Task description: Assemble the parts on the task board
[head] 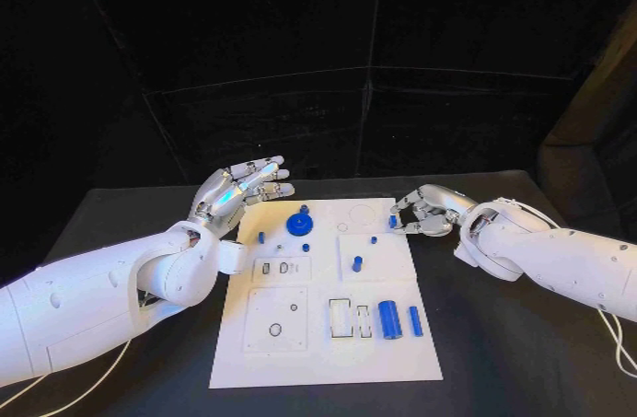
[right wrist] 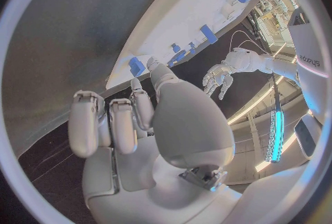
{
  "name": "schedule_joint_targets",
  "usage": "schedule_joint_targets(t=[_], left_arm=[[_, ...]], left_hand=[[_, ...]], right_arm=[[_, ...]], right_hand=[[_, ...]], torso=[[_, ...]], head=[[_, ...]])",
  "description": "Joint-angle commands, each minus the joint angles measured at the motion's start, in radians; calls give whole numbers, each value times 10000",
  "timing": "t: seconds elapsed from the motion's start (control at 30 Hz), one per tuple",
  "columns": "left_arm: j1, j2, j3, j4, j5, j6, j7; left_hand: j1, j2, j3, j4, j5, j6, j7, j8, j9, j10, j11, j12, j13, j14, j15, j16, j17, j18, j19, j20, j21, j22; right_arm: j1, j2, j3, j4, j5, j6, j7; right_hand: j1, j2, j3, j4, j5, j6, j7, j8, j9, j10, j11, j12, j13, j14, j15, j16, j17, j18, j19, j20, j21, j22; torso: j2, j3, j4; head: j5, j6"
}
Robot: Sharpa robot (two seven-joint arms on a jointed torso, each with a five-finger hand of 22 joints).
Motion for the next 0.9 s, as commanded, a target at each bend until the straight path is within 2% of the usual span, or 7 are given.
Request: schedule_joint_targets(t=[0.03,0.27,0.5,0.9], left_arm=[[9,-5,5,8,-17,166,102],[7,15,5,-9,-17,166,110],[4,21,5,-31,-17,164,115],[0,24,5,-49,-17,177,103]], left_hand=[[32,123,12,-44,20,59,854,8,10,56,-1,23,8,65,-10,-54,-10,151,72,-12,29,-13],[36,126,15,-48,20,57,854,8,10,59,-2,23,8,66,-10,-56,-11,151,72,-13,29,-14],[40,128,18,-52,20,30,856,4,7,58,-1,21,7,68,-11,-59,-12,151,73,-12,28,-16],[40,128,18,-52,20,30,856,4,7,58,-1,21,7,68,-11,-59,-12,151,73,-12,28,-16]], right_arm=[[-7,85,7,-99,166,-144,65],[-57,296,8,-326,284,-180,18],[-83,440,10,-515,344,-232,36],[-89,500,11,-618,428,-189,78]], right_hand=[[18,-12,-55,27,70,-75,-23,-50,-12,-50,21,-49,128,761,70,-16,1382,-145,-30,68,-9,-3],[17,83,-46,43,64,-49,-9,-23,-1,-41,31,-41,139,760,77,-19,1378,-144,-31,72,-10,-5],[36,136,-33,36,64,-31,-1,-10,5,-35,37,-34,148,763,81,-14,1392,-144,-32,75,-11,-7],[80,320,-7,-2,30,275,9,141,67,42,44,54,241,769,91,-5,1418,-148,-19,86,3,17]], torso=[[-3,4,-14],[1,31,-17],[-2,16,-18],[-7,15,-17]], head=[[-11,-2],[-31,-22],[-23,-45],[-49,-58]])
